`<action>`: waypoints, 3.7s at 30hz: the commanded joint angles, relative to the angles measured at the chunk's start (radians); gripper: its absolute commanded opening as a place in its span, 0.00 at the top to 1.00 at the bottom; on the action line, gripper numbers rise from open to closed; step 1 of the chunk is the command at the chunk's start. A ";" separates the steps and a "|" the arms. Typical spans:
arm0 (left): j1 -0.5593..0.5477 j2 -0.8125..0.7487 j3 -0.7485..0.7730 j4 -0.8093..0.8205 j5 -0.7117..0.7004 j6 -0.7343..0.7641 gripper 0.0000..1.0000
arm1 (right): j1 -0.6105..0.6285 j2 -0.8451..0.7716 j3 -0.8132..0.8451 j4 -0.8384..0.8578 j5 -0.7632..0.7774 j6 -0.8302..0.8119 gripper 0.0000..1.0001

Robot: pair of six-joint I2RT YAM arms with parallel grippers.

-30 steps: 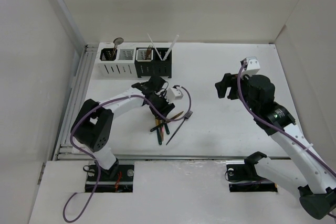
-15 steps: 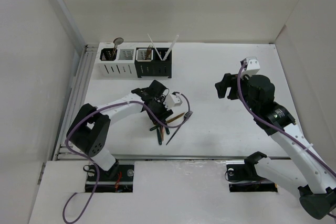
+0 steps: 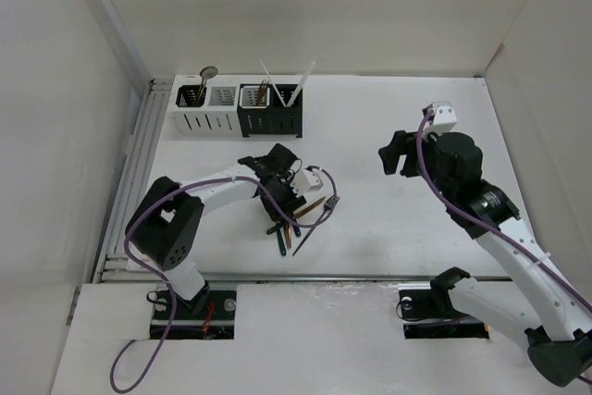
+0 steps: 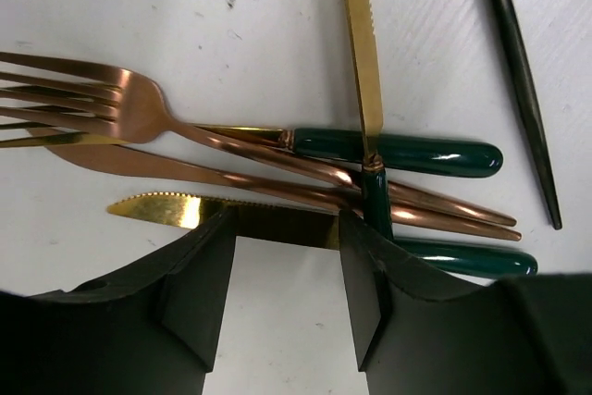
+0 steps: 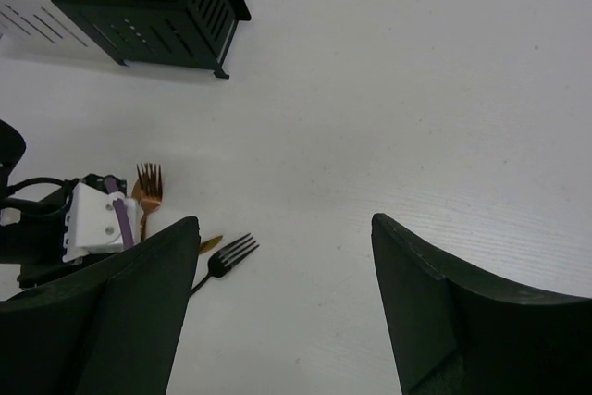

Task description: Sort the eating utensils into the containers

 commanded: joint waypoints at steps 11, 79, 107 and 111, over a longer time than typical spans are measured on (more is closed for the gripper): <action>-0.063 -0.128 0.051 -0.072 0.075 -0.017 0.54 | 0.005 0.018 0.003 0.012 0.015 0.009 0.21; 0.603 0.164 0.442 1.107 0.099 -0.443 1.00 | -0.053 0.633 0.478 0.210 -0.115 -0.155 0.21; 0.666 0.299 0.293 1.227 0.258 -0.344 0.49 | -0.062 0.618 0.632 0.042 -0.039 -0.218 0.21; 0.675 0.276 0.315 1.169 0.258 -0.357 0.28 | -0.062 0.564 0.586 0.052 -0.029 -0.218 0.19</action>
